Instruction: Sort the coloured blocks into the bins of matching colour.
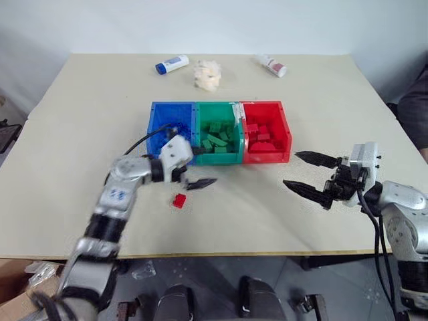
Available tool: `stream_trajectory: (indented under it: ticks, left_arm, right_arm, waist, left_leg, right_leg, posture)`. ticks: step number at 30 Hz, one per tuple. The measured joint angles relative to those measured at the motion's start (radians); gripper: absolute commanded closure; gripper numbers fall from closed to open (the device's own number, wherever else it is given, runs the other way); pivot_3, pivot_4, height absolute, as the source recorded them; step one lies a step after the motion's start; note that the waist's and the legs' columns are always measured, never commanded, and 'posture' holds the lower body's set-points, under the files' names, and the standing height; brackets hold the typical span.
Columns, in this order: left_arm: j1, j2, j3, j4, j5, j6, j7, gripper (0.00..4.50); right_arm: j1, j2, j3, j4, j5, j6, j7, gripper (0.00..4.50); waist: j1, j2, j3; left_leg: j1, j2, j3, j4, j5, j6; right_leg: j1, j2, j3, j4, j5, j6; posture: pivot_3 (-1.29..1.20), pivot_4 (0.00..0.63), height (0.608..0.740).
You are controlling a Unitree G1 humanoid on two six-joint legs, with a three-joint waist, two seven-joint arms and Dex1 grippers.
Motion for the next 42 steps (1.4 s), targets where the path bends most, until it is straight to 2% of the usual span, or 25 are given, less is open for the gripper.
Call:
stream_trajectory:
  ticks: [5,8,11,15,19,22,28,32,35,42]
  left_arm:
    - [0.282,0.157,0.138,-0.178,-0.096,0.070,-0.044,0.02]
    - [0.407,0.209,0.226,-0.202,-0.133,0.084,-0.063,0.02]
    - [0.509,0.232,0.323,-0.205,-0.181,0.059,-0.098,0.02]
    - [0.592,0.246,0.375,-0.198,-0.196,0.009,-0.134,0.02]
    - [0.580,0.242,0.372,-0.197,-0.200,-0.005,-0.128,0.02]
    - [0.493,0.211,0.328,-0.178,-0.189,-0.034,-0.101,0.02]
    - [0.322,0.113,0.138,-0.017,-0.065,-0.149,-0.065,0.02]
    - [0.243,0.055,0.059,0.080,-0.038,-0.219,-0.085,0.02]
    - [0.199,0.047,0.037,0.142,-0.035,-0.262,-0.108,0.62]
    - [0.146,0.047,0.027,0.216,-0.041,-0.220,-0.160,2.82]
  right_arm:
    - [-0.079,-0.029,0.068,0.110,-0.045,-0.036,0.133,0.00]
    - [-0.111,-0.043,0.089,0.172,-0.070,-0.053,0.187,0.00]
    - [-0.144,-0.045,0.102,0.205,-0.083,-0.060,0.218,0.00]
    - [-0.159,-0.045,0.107,0.230,-0.099,-0.061,0.244,0.00]
    - [-0.175,-0.045,0.106,0.246,-0.104,-0.061,0.256,0.00]
    - [-0.184,-0.043,0.107,0.254,-0.110,-0.062,0.257,0.00]
    - [-0.174,-0.036,0.105,0.238,-0.111,-0.061,0.249,0.00]
    - [-0.142,-0.033,0.098,0.200,-0.109,-0.059,0.232,0.00]
    - [-0.107,-0.035,0.088,0.177,-0.105,-0.057,0.217,0.00]
    - [-0.032,-0.047,0.033,0.109,-0.084,-0.054,0.193,0.00]
  waist:
    - [-0.005,0.000,0.000]
    - [-0.002,0.001,0.000]
    - [-0.006,0.001,0.001]
    - [-0.002,0.001,0.001]
    - [-0.004,0.001,0.001]
    - [-0.002,0.002,0.000]
    - [-0.005,0.003,0.000]
    - [-0.004,0.003,0.000]
    - [-0.005,0.003,0.000]
    - [-0.004,0.003,0.000]
  left_leg:
    - [0.001,0.001,0.001,0.000,-0.001,0.000]
    - [0.001,0.001,0.001,0.000,-0.001,0.000]
    - [0.001,0.001,0.001,-0.001,-0.001,-0.001]
    - [0.001,0.001,0.001,-0.001,-0.002,-0.002]
    - [0.001,0.001,0.002,-0.001,-0.002,-0.002]
    - [0.001,0.001,0.002,-0.001,-0.002,-0.002]
    - [0.002,0.001,0.003,-0.001,-0.002,-0.002]
    - [0.002,0.001,0.003,-0.001,-0.002,-0.002]
    - [0.002,0.001,0.003,-0.001,-0.002,-0.002]
    - [0.002,0.001,0.003,-0.001,-0.002,-0.002]
  right_leg:
    - [0.000,0.000,0.001,0.000,0.000,0.000]
    - [0.000,0.000,0.000,0.000,0.000,-0.001]
    - [-0.001,0.000,0.000,0.001,-0.001,-0.001]
    - [-0.001,0.000,0.000,0.000,-0.001,-0.002]
    - [-0.001,0.000,0.000,0.001,-0.001,-0.002]
    - [0.000,0.000,0.000,0.001,-0.001,-0.002]
    - [-0.001,0.000,0.000,0.001,-0.001,-0.002]
    - [-0.001,0.000,0.000,0.001,-0.001,-0.002]
    - [-0.001,0.000,0.000,0.001,-0.001,-0.002]
    - [-0.001,0.000,0.000,0.001,-0.001,-0.002]
  posture:
    - [0.00,0.150,0.740]
    - [0.00,0.150,0.740]
    - [0.00,0.150,0.740]
    - [0.00,0.150,0.740]
    - [0.00,0.150,0.740]
    - [0.00,0.150,0.740]
    - [0.00,0.150,0.740]
    - [0.00,0.150,0.740]
    - [0.00,0.150,0.740]
    - [0.00,0.150,0.740]
